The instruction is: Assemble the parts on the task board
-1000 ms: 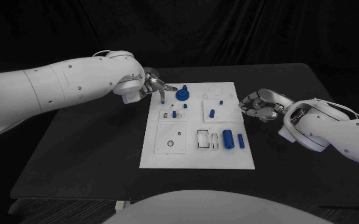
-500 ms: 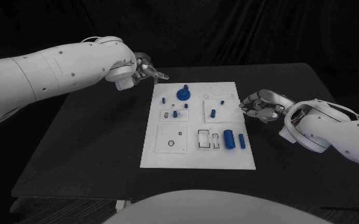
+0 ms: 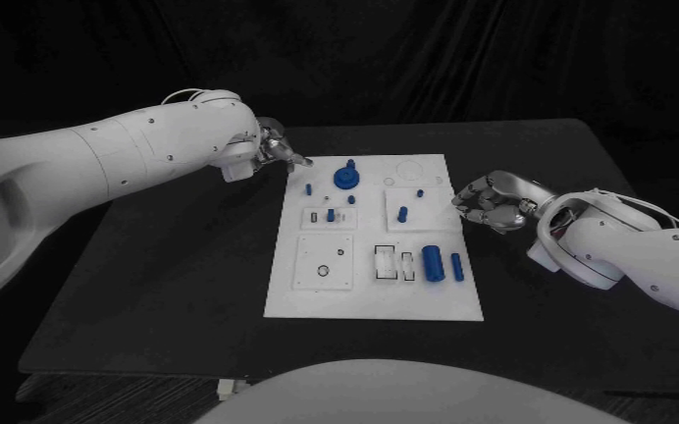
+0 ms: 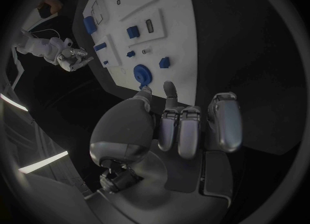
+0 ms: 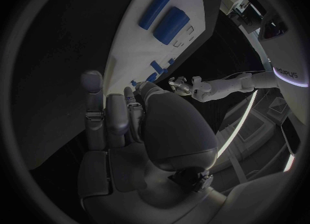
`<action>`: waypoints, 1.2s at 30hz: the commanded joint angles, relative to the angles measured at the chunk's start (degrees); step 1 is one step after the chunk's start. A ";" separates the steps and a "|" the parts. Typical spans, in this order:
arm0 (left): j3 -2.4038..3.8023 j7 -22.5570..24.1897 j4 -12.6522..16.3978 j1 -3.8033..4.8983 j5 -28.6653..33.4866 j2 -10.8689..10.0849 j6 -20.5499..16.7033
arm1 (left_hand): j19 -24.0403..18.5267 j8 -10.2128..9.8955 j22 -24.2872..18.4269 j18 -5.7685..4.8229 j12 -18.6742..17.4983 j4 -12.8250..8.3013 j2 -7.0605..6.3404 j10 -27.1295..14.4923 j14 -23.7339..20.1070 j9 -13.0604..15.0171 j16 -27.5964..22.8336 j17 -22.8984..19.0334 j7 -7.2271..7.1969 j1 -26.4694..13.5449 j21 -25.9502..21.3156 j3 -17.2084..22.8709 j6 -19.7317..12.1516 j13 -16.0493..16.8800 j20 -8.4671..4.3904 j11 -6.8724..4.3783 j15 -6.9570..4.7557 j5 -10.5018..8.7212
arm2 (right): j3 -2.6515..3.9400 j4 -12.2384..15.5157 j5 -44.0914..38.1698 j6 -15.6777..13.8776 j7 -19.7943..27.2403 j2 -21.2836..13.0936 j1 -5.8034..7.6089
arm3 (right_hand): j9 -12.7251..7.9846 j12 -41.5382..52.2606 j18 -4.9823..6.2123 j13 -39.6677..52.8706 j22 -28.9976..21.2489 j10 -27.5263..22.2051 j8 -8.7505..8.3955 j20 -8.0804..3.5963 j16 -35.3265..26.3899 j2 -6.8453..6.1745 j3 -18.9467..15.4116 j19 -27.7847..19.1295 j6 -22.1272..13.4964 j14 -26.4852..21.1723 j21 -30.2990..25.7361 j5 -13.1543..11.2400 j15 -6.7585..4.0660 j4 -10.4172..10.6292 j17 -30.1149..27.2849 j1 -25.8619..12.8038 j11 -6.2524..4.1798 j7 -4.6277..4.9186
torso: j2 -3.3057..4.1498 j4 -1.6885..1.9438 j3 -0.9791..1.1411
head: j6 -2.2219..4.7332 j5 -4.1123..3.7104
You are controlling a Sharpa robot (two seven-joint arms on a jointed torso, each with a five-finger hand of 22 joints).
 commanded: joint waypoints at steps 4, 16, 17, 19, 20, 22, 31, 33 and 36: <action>0.05 4.00 -1.90 -1.50 -0.82 1.67 1.93 | -0.16 0.21 10.62 -0.56 0.19 -0.16 0.19 6.11 5.95 1.01 0.18 15.08 0.50 1.34 0.07 -0.87 -2.25 14.96 0.38 0.50 0.25 0.48 | 0.04 0.11 0.07 0.30 0.30 -0.25 -0.21 | -0.08 -0.32 1.12 3.20 3.15 -0.33 -0.25 0.02 -0.30 -0.19 0.37 -0.03 0.27 -0.11 -0.37 0.19 0.16 0.09 -0.07 0.22 -0.15 -0.02 | 0.00 -0.07 -0.08 | -0.01 0.05; 0.05 3.89 -2.71 -2.44 -0.83 2.53 2.82 | -0.42 0.04 10.52 -0.49 0.19 0.29 0.47 6.11 5.95 1.32 0.18 15.08 0.81 1.08 -0.23 -1.46 -3.24 14.96 0.59 0.79 0.51 0.28 | 0.04 0.29 0.28 0.03 0.43 -0.48 -0.23 | -0.08 -0.32 1.13 3.20 3.15 -0.34 -0.27 0.03 -0.32 -0.24 0.47 -0.04 0.27 -0.13 -0.41 0.21 0.16 0.08 -0.10 0.16 -0.16 -0.02 | 0.10 -0.05 -0.14 | -0.01 0.31; 0.05 3.76 -2.70 -2.47 -0.83 2.54 3.01 | -0.44 0.01 10.52 -0.49 0.19 0.37 0.53 6.11 5.95 1.31 0.18 15.08 0.82 1.02 -0.23 -1.51 -3.26 14.96 0.61 0.81 0.53 0.29 | 0.04 0.30 0.28 0.01 0.43 -0.50 -0.23 | -0.08 -0.32 1.13 3.19 3.16 -0.34 -0.27 0.03 -0.31 -0.25 0.47 -0.04 0.27 -0.13 -0.41 0.20 0.16 0.09 -0.08 0.15 -0.16 -0.02 | 0.10 -0.04 -0.13 | -0.01 0.33; 0.05 3.50 -2.63 -2.52 -0.83 2.54 3.23 | -0.49 -0.01 10.49 -0.47 0.19 0.42 0.55 6.11 5.95 1.30 0.18 15.08 0.84 0.97 -0.33 -1.56 -3.28 14.96 0.63 0.83 0.55 0.29 | 0.04 0.31 0.29 0.00 0.44 -0.52 -0.23 | -0.08 -0.32 1.13 3.19 3.16 -0.34 -0.27 0.03 -0.31 -0.25 0.47 -0.04 0.27 -0.13 -0.41 0.20 0.16 0.09 -0.08 0.15 -0.16 -0.02 | 0.02 -0.08 -0.05 | -0.01 0.45; 0.05 3.38 -2.59 -2.54 -0.83 2.53 3.29 | -0.73 -0.26 10.38 -0.40 0.19 0.77 0.71 6.11 5.95 1.17 0.18 15.08 0.97 0.68 -0.67 -1.87 -3.51 14.96 0.74 0.95 0.67 0.23 | 0.04 0.32 0.29 0.00 0.44 -0.53 -0.23 | -0.08 -0.32 1.13 3.19 3.16 -0.34 -0.27 0.03 -0.31 -0.25 0.47 -0.04 0.27 -0.13 -0.41 0.20 0.16 0.09 -0.08 0.15 -0.16 -0.02 | 0.01 -0.09 -0.05 | -0.01 0.48; 0.05 3.20 -2.54 -2.57 -0.83 2.54 3.36 | -0.77 -0.37 10.38 -0.39 0.19 0.87 0.74 6.11 5.95 1.12 0.18 15.08 1.02 0.61 -0.68 -1.99 -3.63 14.96 0.78 1.00 0.71 0.20 | 0.04 0.34 0.29 0.01 0.43 -0.56 -0.23 | -0.08 -0.32 1.13 3.19 3.16 -0.34 -0.27 0.03 -0.31 -0.25 0.47 -0.04 0.27 -0.13 -0.41 0.20 0.16 0.09 -0.08 0.15 -0.16 -0.02 | 0.00 -0.09 -0.03 | -0.01 0.48; 0.05 2.54 -2.64 -2.67 -0.83 2.83 3.76 | -0.88 -0.49 10.34 -0.37 0.10 1.07 0.79 6.06 5.95 1.07 0.18 15.08 1.09 0.44 -0.81 -2.22 -3.71 14.92 0.85 1.08 0.79 0.11 | 0.04 0.39 0.30 0.10 0.41 -0.60 -0.24 | -0.08 -0.32 1.13 3.19 3.16 -0.34 -0.27 0.03 -0.31 -0.25 0.47 -0.04 0.27 -0.13 -0.41 0.20 0.16 0.09 -0.08 0.15 -0.16 -0.02 | 0.03 0.08 -0.01 | -0.01 0.32; 0.05 2.30 -2.69 -2.71 -0.83 2.94 4.04 | -0.91 -0.50 10.32 -0.35 0.02 1.09 0.80 6.02 5.95 1.06 0.18 15.08 1.10 0.42 -0.87 -2.24 -3.71 14.88 0.86 1.09 0.80 0.11 | 0.04 0.39 0.30 0.11 0.39 -0.61 -0.24 | -0.08 -0.32 1.13 3.19 3.16 -0.34 -0.27 0.03 -0.31 -0.25 0.47 -0.04 0.27 -0.13 -0.41 0.20 0.16 0.09 -0.08 0.15 -0.16 -0.02 | 0.03 0.07 0.00 | -0.01 0.34; 0.05 2.02 -2.76 -2.82 -0.83 3.09 4.48 | -0.94 -0.50 10.31 -0.34 0.04 1.10 0.81 6.03 5.95 1.06 0.18 15.08 1.10 0.42 -0.92 -2.25 -3.72 14.89 0.86 1.09 0.81 0.11 | 0.04 0.40 0.30 0.14 0.38 -0.59 -0.24 | -0.08 -0.32 1.13 3.19 3.16 -0.34 -0.27 0.03 -0.31 -0.25 0.47 -0.04 0.27 -0.13 -0.41 0.20 0.16 0.09 -0.08 0.15 -0.16 -0.02 | 0.04 0.00 -0.01 | -0.01 0.44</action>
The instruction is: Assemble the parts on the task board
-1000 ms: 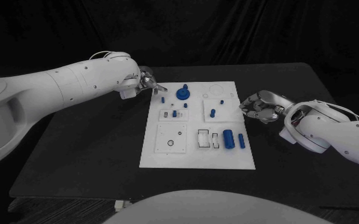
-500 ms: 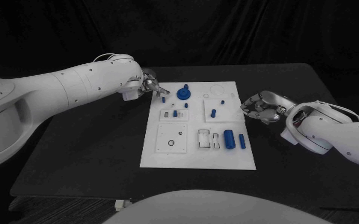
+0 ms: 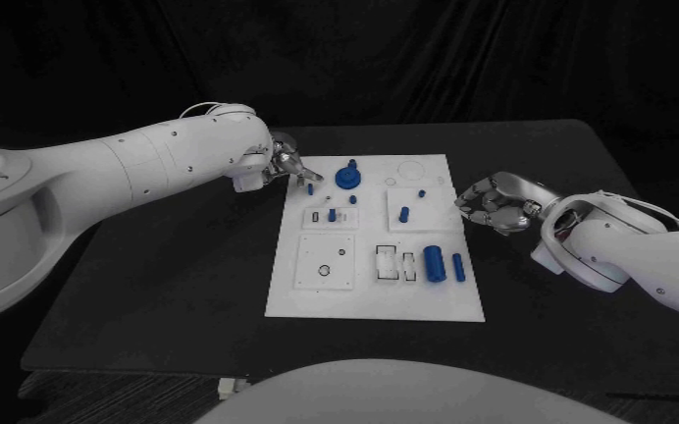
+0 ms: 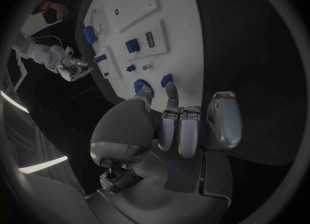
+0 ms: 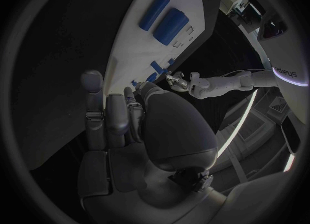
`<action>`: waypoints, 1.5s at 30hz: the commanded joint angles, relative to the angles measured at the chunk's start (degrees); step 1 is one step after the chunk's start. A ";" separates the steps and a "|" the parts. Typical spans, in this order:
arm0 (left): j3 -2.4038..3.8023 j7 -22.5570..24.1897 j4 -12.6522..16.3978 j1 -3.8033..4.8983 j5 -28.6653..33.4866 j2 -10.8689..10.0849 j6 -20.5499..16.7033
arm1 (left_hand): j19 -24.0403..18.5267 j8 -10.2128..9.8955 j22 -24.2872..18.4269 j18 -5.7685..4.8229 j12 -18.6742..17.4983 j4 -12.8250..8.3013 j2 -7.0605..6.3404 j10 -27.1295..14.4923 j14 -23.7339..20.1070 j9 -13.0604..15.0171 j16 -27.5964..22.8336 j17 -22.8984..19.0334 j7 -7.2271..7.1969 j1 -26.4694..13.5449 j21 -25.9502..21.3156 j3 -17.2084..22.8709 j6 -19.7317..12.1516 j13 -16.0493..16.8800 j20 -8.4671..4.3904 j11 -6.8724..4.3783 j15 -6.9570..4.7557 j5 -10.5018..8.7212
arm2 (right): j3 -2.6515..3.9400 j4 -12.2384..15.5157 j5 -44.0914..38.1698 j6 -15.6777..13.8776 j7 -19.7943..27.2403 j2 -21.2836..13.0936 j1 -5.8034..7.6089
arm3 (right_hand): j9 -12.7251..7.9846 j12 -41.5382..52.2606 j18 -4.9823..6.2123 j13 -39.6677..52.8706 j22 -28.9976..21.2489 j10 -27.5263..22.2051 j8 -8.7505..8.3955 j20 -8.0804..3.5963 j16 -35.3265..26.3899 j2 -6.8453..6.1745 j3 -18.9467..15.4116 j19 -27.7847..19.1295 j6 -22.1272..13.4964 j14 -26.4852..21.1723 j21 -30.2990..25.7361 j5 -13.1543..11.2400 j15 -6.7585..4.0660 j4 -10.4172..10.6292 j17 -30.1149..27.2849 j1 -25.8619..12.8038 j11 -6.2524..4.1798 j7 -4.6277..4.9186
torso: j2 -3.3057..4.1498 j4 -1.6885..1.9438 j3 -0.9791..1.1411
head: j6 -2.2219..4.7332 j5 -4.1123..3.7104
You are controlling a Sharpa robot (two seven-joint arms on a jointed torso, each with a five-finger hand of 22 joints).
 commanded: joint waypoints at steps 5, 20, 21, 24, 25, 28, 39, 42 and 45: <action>0.05 -0.66 -0.18 -0.49 0.04 0.45 1.95 | -0.54 -0.45 10.21 -0.27 -0.29 0.10 0.57 5.68 5.95 -0.18 0.18 15.09 0.05 0.05 -0.58 -0.36 -0.65 14.76 0.33 0.57 0.47 0.19 | 0.03 0.12 0.06 0.10 0.10 -0.03 -0.16 | -0.09 -0.32 1.13 3.20 3.18 -0.35 -0.28 0.03 -0.31 -0.25 0.31 -0.04 0.27 -0.13 -0.19 0.22 0.16 -0.08 -0.01 0.15 -0.15 -0.02 | 0.01 -0.16 -0.03 | -0.01 0.18; 0.06 -1.12 -1.38 -1.16 0.04 1.00 1.97 | -1.36 -2.85 9.93 -0.05 -1.00 -0.66 1.38 5.30 5.95 -1.98 0.18 15.09 0.55 1.72 -1.46 -0.47 -1.01 14.48 0.85 1.05 0.95 3.43 | 0.03 0.14 0.06 0.09 0.12 0.04 -0.17 | -0.09 -0.31 1.15 3.21 3.17 -0.33 -0.31 0.03 -0.37 -0.31 0.39 -0.08 0.27 -0.16 -0.33 0.18 0.15 -0.04 -0.09 0.02 -0.17 -0.03 | 0.03 -0.12 -0.03 | -0.01 -0.05; 0.06 -1.04 -1.41 -1.19 0.04 1.03 1.97 | -1.41 -3.03 9.92 -0.03 -1.03 -0.82 1.45 5.28 5.95 -2.10 0.18 15.09 0.57 1.95 -1.49 -0.43 -1.00 14.47 0.88 1.08 0.98 3.91 | 0.03 0.14 0.06 0.09 0.12 0.04 -0.17 | -0.09 -0.31 1.15 3.21 3.17 -0.33 -0.31 0.03 -0.37 -0.31 0.39 -0.08 0.27 -0.16 -0.33 0.18 0.15 -0.04 -0.09 0.02 -0.17 -0.03 | 0.04 -0.13 -0.04 | -0.01 -0.05; 0.06 -0.67 -1.45 -1.26 0.04 1.12 1.85 | -1.59 -3.51 9.85 0.02 -1.19 -1.45 1.62 5.18 5.95 -2.41 0.18 15.09 0.62 2.83 -1.68 -0.20 -1.01 14.41 0.97 1.14 1.04 5.78 | 0.03 0.14 0.06 0.06 0.12 0.01 -0.17 | -0.09 -0.31 1.15 3.21 3.17 -0.33 -0.31 0.03 -0.37 -0.31 0.39 -0.08 0.27 -0.16 -0.33 0.18 0.15 -0.04 -0.09 0.02 -0.17 -0.03 | 0.03 -0.15 -0.04 | -0.01 -0.06; 0.06 -0.52 -1.47 -1.28 0.04 1.15 1.79 | -1.63 -3.80 9.85 0.03 -1.22 -1.99 1.81 5.16 5.95 -2.58 0.18 15.09 0.61 3.60 -1.66 0.15 -1.04 14.40 1.00 1.15 1.05 7.52 | 0.03 0.14 0.06 0.06 0.11 0.00 -0.17 | -0.09 -0.31 1.15 3.21 3.17 -0.33 -0.31 0.03 -0.37 -0.31 0.39 -0.08 0.27 -0.16 -0.33 0.18 0.15 -0.04 -0.09 0.02 -0.17 -0.03 | 0.03 -0.15 -0.03 | -0.01 -0.08; 0.06 0.02 -1.54 -1.32 0.04 1.22 1.53 | -1.77 -4.16 9.81 0.07 -1.27 -2.42 1.97 5.12 5.95 -2.80 0.18 15.09 0.62 4.20 -1.79 0.47 -1.07 14.37 1.03 1.16 1.08 9.27 | 0.03 0.15 0.06 0.06 0.10 0.01 -0.17 | -0.09 -0.31 1.15 3.21 3.17 -0.33 -0.31 0.03 -0.37 -0.31 0.39 -0.08 0.27 -0.16 -0.33 0.18 0.15 -0.04 -0.09 0.02 -0.17 -0.03 | 0.02 -0.13 -0.04 | -0.01 -0.10; 0.06 2.44 -1.68 -1.37 0.04 1.33 0.87 | -2.47 -5.72 9.59 0.23 -2.63 -3.64 2.01 4.29 5.69 -3.70 -0.09 14.75 0.60 6.19 -2.42 2.85 -1.17 13.85 1.17 1.19 1.18 18.16 | 0.03 0.13 0.06 0.12 -0.02 0.04 -0.17 | -0.09 -0.31 1.14 3.20 3.20 -0.33 -0.32 0.03 -0.36 -0.31 0.56 -0.06 0.29 -0.17 -0.27 0.22 0.14 -0.08 -0.08 0.01 -0.18 -0.04 | 0.03 -0.17 -0.06 | -0.01 -0.08; 0.06 2.99 -1.70 -1.38 0.04 1.28 0.75 | -2.65 -6.03 9.55 0.27 -2.75 -4.70 1.65 4.18 5.63 -3.80 -0.14 14.68 0.40 7.61 -2.53 5.09 -1.09 13.80 1.09 1.01 1.09 22.31 | 0.03 0.10 0.06 0.19 -0.07 0.09 -0.18 | -0.09 -0.34 1.15 3.15 3.19 -0.38 -0.32 0.03 -0.35 -0.26 0.64 -0.07 0.31 -0.16 -0.34 0.24 0.14 -0.10 -0.07 0.04 -0.18 -0.05 | 0.02 -0.16 -0.04 | -0.01 -0.06; 0.06 3.37 -1.70 -1.38 0.04 1.20 0.67 | -2.77 -6.18 9.52 0.32 -2.83 -5.76 1.13 4.10 5.64 -3.82 -0.12 14.69 0.28 8.87 -2.59 8.53 -0.89 13.76 0.95 0.86 0.91 22.60 | 0.03 0.07 0.06 0.22 -0.09 0.12 -0.18 | -0.09 -0.34 1.15 3.15 3.19 -0.38 -0.32 0.03 -0.35 -0.26 0.64 -0.07 0.31 -0.16 -0.34 0.24 0.14 -0.10 -0.07 0.04 -0.18 -0.05 | 0.00 -0.19 -0.02 | -0.01 -0.03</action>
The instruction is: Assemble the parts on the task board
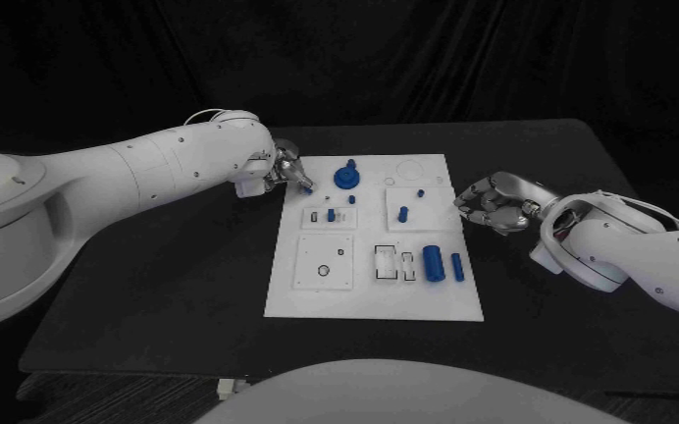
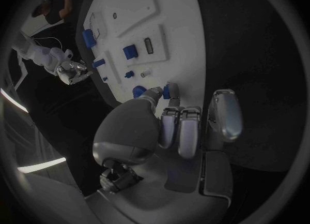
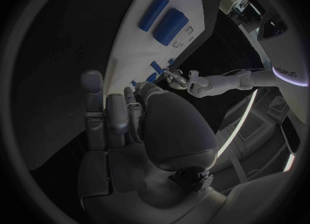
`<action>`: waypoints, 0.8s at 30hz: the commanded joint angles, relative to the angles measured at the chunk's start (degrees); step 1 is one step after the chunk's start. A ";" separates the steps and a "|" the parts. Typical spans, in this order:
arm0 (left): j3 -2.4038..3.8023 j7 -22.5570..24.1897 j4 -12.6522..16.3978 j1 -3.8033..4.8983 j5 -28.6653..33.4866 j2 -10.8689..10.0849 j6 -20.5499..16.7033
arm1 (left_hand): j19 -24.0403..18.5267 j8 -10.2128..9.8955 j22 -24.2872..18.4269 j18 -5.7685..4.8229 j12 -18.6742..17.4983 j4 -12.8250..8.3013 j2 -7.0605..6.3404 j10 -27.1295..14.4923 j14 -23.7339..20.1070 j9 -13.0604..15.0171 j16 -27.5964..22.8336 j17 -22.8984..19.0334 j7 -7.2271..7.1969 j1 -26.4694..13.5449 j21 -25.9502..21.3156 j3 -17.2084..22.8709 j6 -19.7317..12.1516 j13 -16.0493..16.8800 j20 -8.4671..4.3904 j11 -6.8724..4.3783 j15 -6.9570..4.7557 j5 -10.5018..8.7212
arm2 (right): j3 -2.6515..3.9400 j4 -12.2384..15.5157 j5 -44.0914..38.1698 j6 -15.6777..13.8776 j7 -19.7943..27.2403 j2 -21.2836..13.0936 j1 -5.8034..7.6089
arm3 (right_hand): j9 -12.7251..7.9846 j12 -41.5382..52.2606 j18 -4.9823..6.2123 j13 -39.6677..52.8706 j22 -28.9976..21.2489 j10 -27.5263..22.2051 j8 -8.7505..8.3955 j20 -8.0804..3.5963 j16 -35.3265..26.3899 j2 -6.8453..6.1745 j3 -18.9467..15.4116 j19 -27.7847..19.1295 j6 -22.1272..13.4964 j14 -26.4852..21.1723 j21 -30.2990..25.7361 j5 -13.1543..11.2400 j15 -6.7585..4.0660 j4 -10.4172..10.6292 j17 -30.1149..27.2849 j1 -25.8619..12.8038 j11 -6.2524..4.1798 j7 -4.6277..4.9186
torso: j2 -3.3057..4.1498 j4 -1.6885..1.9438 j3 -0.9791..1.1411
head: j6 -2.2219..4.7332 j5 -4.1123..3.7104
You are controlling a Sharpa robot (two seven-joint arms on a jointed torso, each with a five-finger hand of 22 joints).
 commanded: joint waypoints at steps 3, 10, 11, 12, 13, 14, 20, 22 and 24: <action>0.05 2.62 0.13 -0.10 0.43 -0.14 -0.72 | -0.44 -0.28 9.47 0.31 -0.22 -1.35 -1.62 4.14 5.69 0.14 -0.08 14.74 -0.33 0.86 -0.19 7.24 0.57 13.75 -0.28 -0.02 0.06 0.97 | 0.03 0.03 -0.01 0.28 -0.17 0.04 -0.16 | -0.05 -0.34 1.15 3.14 3.18 -0.39 -0.33 0.02 -0.37 -0.23 0.37 -0.07 0.31 -0.17 -0.34 0.26 0.14 -0.12 -0.11 0.06 -0.18 -0.05 | -0.05 0.01 0.04 | -0.01 0.01; 0.05 2.64 1.48 -0.10 4.62 -1.10 -2.60 | -0.24 0.47 9.58 0.24 -0.38 -3.73 -5.28 4.10 5.65 1.07 -0.12 14.68 -0.50 -1.96 0.38 22.17 2.93 13.63 -0.58 -0.29 -0.16 2.67 | 0.03 0.05 -0.01 0.53 -0.48 -0.04 -0.17 | -0.05 -0.34 1.15 3.14 3.18 -0.39 -0.33 0.02 -0.37 -0.23 0.37 -0.07 0.31 -0.17 -0.34 0.26 0.14 -0.12 -0.11 0.06 -0.18 -0.05 | -0.05 0.09 0.06 | -0.01 -0.14; 0.05 2.46 1.92 -0.10 4.96 -1.36 -2.86 | -0.22 0.48 9.59 0.21 -0.41 -3.85 -5.37 4.09 5.63 1.10 -0.14 14.66 -0.53 -2.09 0.43 22.61 2.99 13.62 -0.55 -0.28 -0.21 2.67 | 0.03 0.08 -0.01 0.59 -0.56 -0.09 -0.17 | -0.05 -0.34 1.15 3.14 3.18 -0.39 -0.33 0.02 -0.37 -0.23 0.37 -0.07 0.31 -0.17 -0.34 0.26 0.14 -0.12 -0.11 0.06 -0.18 -0.05 | -0.07 0.09 0.05 | -0.01 -0.14; 0.05 2.30 2.22 -0.10 5.12 -1.53 -2.98 | -0.18 0.54 9.60 0.17 -0.50 -4.79 -6.45 4.08 5.62 1.58 -0.15 14.63 -0.55 -4.12 0.55 25.96 3.29 13.56 -0.52 -0.27 -0.26 2.36 | 0.03 0.10 -0.01 0.62 -0.61 -0.11 -0.17 | -0.05 -0.34 1.15 3.14 3.18 -0.39 -0.33 0.02 -0.37 -0.23 0.37 -0.07 0.31 -0.17 -0.34 0.26 0.14 -0.12 -0.11 0.06 -0.18 -0.05 | -0.08 0.09 0.05 | -0.01 -0.13; 0.05 2.11 2.54 -0.10 5.27 -1.72 -3.09 | -0.12 0.61 9.63 0.15 -0.42 -5.06 -6.46 4.13 5.64 1.68 -0.13 14.66 -0.57 -4.19 0.67 26.39 3.43 13.59 -0.53 -0.31 -0.31 2.60 | 0.03 0.11 -0.01 0.66 -0.65 -0.13 -0.17 | -0.05 -0.34 1.15 3.14 3.18 -0.39 -0.34 0.02 -0.39 -0.21 0.45 -0.06 0.32 -0.18 -0.33 0.27 0.14 -0.15 -0.14 0.08 -0.18 -0.05 | -0.09 0.09 0.05 | -0.01 -0.10; 0.05 1.80 3.05 -0.09 5.42 -2.02 -3.22 | -0.09 0.78 9.64 0.16 -0.60 -5.79 -6.68 4.04 5.57 1.94 -0.20 14.56 -0.57 -4.50 0.72 27.52 3.75 13.50 -0.59 -0.32 -0.39 3.81 | 0.03 0.13 -0.01 0.71 -0.71 -0.16 -0.17 | -0.05 -0.34 1.15 3.14 3.18 -0.39 -0.34 0.02 -0.39 -0.21 0.45 -0.06 0.32 -0.18 -0.33 0.27 0.14 -0.15 -0.14 0.08 -0.18 -0.05 | -0.10 0.09 0.05 | -0.01 -0.09; 0.06 -1.94 8.09 0.29 5.92 -4.90 -4.50 | -0.26 0.73 9.52 0.25 -1.53 -6.53 -7.02 3.54 5.22 2.05 -0.57 14.06 -0.60 -5.01 0.41 28.45 3.87 13.09 -0.67 -0.40 -0.42 4.09 | 0.03 0.21 -0.01 0.92 -1.02 -0.29 -0.16 | -0.05 -0.36 1.16 3.11 3.17 -0.42 -0.34 0.02 -0.46 -0.20 0.49 -0.08 0.32 -0.21 -0.42 0.28 0.14 -0.16 -0.23 0.08 -0.18 -0.04 | -0.11 0.08 0.05 | -0.01 0.17; 0.06 -3.91 10.58 0.60 5.99 -6.23 -4.70 | -0.40 0.55 9.42 0.32 -1.81 -6.84 -7.19 3.40 5.04 1.95 -0.76 13.80 -0.55 -5.42 0.12 28.87 3.81 12.95 -0.70 -0.40 -0.44 4.19 | 0.03 0.23 -0.01 1.01 -1.11 -0.32 -0.16 | -0.05 -0.36 1.16 3.11 3.17 -0.42 -0.34 0.02 -0.46 -0.20 0.49 -0.08 0.32 -0.21 -0.42 0.28 0.14 -0.16 -0.23 0.08 -0.18 -0.04 | -0.14 0.08 0.06 | -0.01 0.16; 0.07 -5.74 13.09 0.89 6.04 -7.54 -4.77 | -0.47 0.47 9.36 0.35 -1.96 -6.87 -7.25 3.33 4.98 1.90 -0.82 13.71 -0.53 -5.71 -0.03 28.97 3.80 12.88 -0.71 -0.39 -0.45 4.16 | 0.03 0.24 -0.01 1.13 -1.20 -0.32 -0.16 | -0.05 -0.36 1.16 3.11 3.17 -0.42 -0.34 0.02 -0.46 -0.20 0.49 -0.08 0.32 -0.21 -0.42 0.28 0.14 -0.16 -0.23 0.08 -0.18 -0.04 | -0.15 0.10 0.07 | -0.01 0.22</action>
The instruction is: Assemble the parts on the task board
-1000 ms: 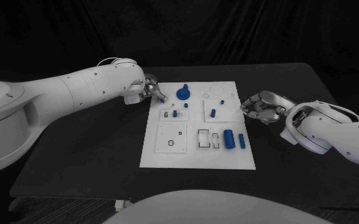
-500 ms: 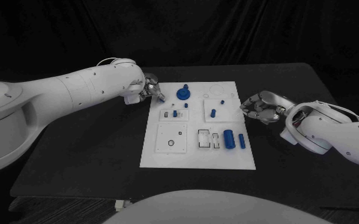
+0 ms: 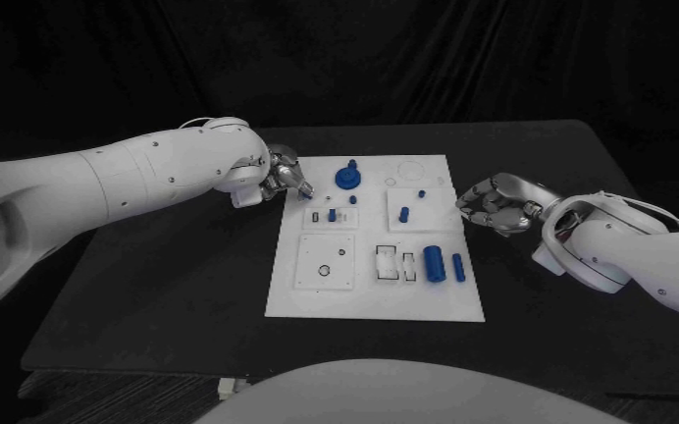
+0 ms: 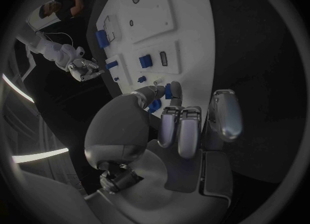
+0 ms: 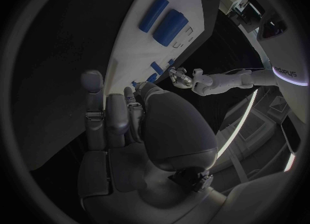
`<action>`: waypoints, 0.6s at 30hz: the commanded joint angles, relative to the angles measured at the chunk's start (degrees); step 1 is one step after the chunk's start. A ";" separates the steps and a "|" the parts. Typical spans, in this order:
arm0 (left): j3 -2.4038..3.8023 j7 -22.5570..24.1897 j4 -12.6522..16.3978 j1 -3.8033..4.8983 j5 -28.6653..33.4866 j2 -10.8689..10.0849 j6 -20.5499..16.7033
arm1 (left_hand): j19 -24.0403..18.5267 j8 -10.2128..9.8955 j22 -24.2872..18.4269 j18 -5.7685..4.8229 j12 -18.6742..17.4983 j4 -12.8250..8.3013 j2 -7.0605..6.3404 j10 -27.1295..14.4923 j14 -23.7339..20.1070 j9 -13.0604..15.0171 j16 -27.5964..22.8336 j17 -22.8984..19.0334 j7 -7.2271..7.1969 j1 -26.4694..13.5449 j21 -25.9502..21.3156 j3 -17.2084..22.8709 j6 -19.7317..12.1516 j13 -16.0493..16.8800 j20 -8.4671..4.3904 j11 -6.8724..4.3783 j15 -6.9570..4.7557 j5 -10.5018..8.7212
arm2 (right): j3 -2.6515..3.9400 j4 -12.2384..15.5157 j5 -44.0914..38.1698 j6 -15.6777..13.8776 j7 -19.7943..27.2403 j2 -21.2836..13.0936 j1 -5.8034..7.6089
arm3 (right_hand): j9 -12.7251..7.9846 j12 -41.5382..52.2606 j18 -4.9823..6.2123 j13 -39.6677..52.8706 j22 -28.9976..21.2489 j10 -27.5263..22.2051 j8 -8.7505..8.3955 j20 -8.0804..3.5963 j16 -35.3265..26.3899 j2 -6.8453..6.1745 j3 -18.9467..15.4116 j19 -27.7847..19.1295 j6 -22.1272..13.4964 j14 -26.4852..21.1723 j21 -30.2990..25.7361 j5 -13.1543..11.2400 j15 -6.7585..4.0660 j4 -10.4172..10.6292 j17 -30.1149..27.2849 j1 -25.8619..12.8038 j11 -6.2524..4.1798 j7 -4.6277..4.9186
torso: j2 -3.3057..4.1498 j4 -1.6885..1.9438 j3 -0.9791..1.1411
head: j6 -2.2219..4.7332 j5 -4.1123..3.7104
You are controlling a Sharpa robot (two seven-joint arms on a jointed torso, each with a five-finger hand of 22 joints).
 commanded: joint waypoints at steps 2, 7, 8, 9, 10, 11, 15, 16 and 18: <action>0.07 -6.27 5.06 0.71 1.59 -2.25 -1.81 | -0.31 -0.24 9.27 0.43 -0.67 -4.08 -0.01 3.16 4.83 -0.19 -0.58 13.47 -0.74 -1.09 -0.66 4.64 0.86 12.72 -0.42 -0.37 -0.45 0.10 | 0.03 0.15 -0.02 0.79 -1.04 -0.08 -0.15 | -0.06 -0.36 1.16 3.11 3.18 -0.42 -0.34 0.02 -0.22 -0.20 0.25 -0.08 0.32 -0.21 -0.16 0.28 0.14 0.07 -0.06 0.08 -0.18 -0.05 | -0.01 0.07 0.01 | -0.01 0.13; 0.06 -8.58 9.53 0.95 1.62 -4.12 -1.72 | -0.31 -0.45 9.22 0.45 -0.79 -4.10 0.15 3.13 4.71 -0.33 -0.71 13.29 -0.73 -1.83 -0.78 4.80 0.85 12.64 -0.43 -0.38 -0.46 -0.15 | 0.03 0.12 -0.02 0.84 -1.07 -0.05 -0.15 | -0.06 -0.36 1.16 3.11 3.18 -0.42 -0.34 0.02 -0.22 -0.20 0.25 -0.08 0.32 -0.21 -0.16 0.28 0.14 0.07 -0.06 0.08 -0.18 -0.05 | -0.03 0.06 0.06 | -0.01 0.40; 0.06 -8.85 10.10 0.97 1.62 -4.31 -1.58 | -0.30 -0.46 9.22 0.45 -0.77 -4.10 0.15 3.14 4.72 -0.34 -0.71 13.29 -0.73 -1.85 -0.78 4.80 0.84 12.64 -0.43 -0.38 -0.46 -0.16 | 0.03 0.13 -0.02 0.84 -1.07 -0.06 -0.15 | -0.06 -0.36 1.16 3.11 3.18 -0.42 -0.34 0.02 -0.22 -0.20 0.25 -0.08 0.32 -0.21 -0.16 0.28 0.14 0.07 -0.06 0.08 -0.18 -0.05 | 0.01 0.03 0.04 | -0.01 0.46; 0.06 -9.15 10.73 0.99 1.62 -4.52 -1.40 | -0.29 -0.48 9.22 0.45 -0.77 -4.10 0.17 3.14 4.73 -0.35 -0.70 13.30 -0.73 -1.91 -0.77 4.81 0.83 12.64 -0.43 -0.38 -0.46 -0.18 | 0.03 0.14 -0.02 0.84 -1.05 -0.06 -0.15 | -0.06 -0.36 1.16 3.11 3.18 -0.42 -0.34 0.02 -0.22 -0.20 0.25 -0.08 0.32 -0.21 -0.16 0.28 0.14 0.07 -0.06 0.08 -0.18 -0.05 | 0.02 0.03 0.03 | -0.01 0.47; 0.06 -9.31 11.07 0.99 1.62 -4.62 -1.31 | -0.33 -0.54 9.19 0.47 -0.81 -4.10 0.21 3.13 4.69 -0.38 -0.74 13.24 -0.72 -2.06 -0.86 4.81 0.80 12.62 -0.43 -0.37 -0.46 -0.30 | 0.03 0.14 -0.02 0.84 -1.05 -0.06 -0.15 | -0.06 -0.36 1.16 3.11 3.18 -0.42 -0.34 0.02 -0.22 -0.20 0.25 -0.08 0.32 -0.21 -0.16 0.28 0.14 0.07 -0.06 0.08 -0.18 -0.05 | 0.00 0.06 0.05 | -0.01 0.44; 0.06 -9.51 11.56 1.00 1.62 -4.78 -1.17 | -0.32 -0.59 9.18 0.47 -0.83 -4.11 0.25 3.13 4.69 -0.41 -0.75 13.24 -0.72 -2.20 -0.88 4.80 0.77 12.61 -0.44 -0.36 -0.46 -0.43 | 0.03 0.16 -0.02 0.82 -1.03 -0.06 -0.15 | -0.06 -0.36 1.16 3.11 3.18 -0.42 -0.34 0.02 -0.22 -0.20 0.25 -0.08 0.32 -0.21 -0.16 0.28 0.14 0.07 -0.06 0.08 -0.18 -0.05 | 0.02 0.08 0.03 | -0.01 0.43; 0.05 -9.97 12.60 1.00 1.63 -5.10 -0.78 | -0.32 -0.66 9.16 0.48 -0.87 -4.14 0.42 3.12 4.70 -0.45 -0.75 13.24 -0.73 -2.57 -0.95 4.77 0.82 12.58 -0.44 -0.36 -0.45 -0.86 | 0.03 0.20 -0.02 0.75 -0.98 -0.06 -0.15 | -0.06 -0.36 1.16 3.11 3.18 -0.42 -0.34 0.02 -0.22 -0.20 0.25 -0.08 0.32 -0.21 -0.16 0.28 0.14 0.07 -0.06 0.08 -0.18 -0.05 | 0.08 0.10 0.06 | -0.01 0.36; 0.04 -10.01 12.72 0.98 1.64 -5.12 -0.76 | -0.24 -0.63 9.20 0.45 -0.74 -4.15 0.50 3.20 4.73 -0.44 -0.73 13.27 -0.74 -2.69 -0.83 4.74 0.91 12.63 -0.44 -0.36 -0.45 -0.97 | 0.03 0.20 -0.02 0.73 -0.97 -0.07 -0.15 | -0.06 -0.36 1.16 3.11 3.18 -0.42 -0.34 0.02 -0.22 -0.20 0.25 -0.08 0.32 -0.21 -0.16 0.28 0.14 0.07 -0.06 0.08 -0.18 -0.05 | 0.08 0.06 0.04 | -0.01 0.39; 0.04 -10.02 12.87 0.90 1.64 -5.09 -0.78 | -0.24 -0.63 9.20 0.45 -0.74 -4.15 0.50 3.20 4.73 -0.44 -0.72 13.27 -0.74 -2.70 -0.84 4.74 0.91 12.63 -0.44 -0.36 -0.45 -0.98 | 0.03 0.21 -0.02 0.66 -0.92 -0.09 -0.16 | -0.06 -0.36 1.16 3.11 3.18 -0.42 -0.34 0.02 -0.22 -0.20 0.25 -0.08 0.32 -0.21 -0.16 0.28 0.14 0.07 -0.06 0.08 -0.18 -0.05 | 0.04 0.08 0.02 | -0.01 0.38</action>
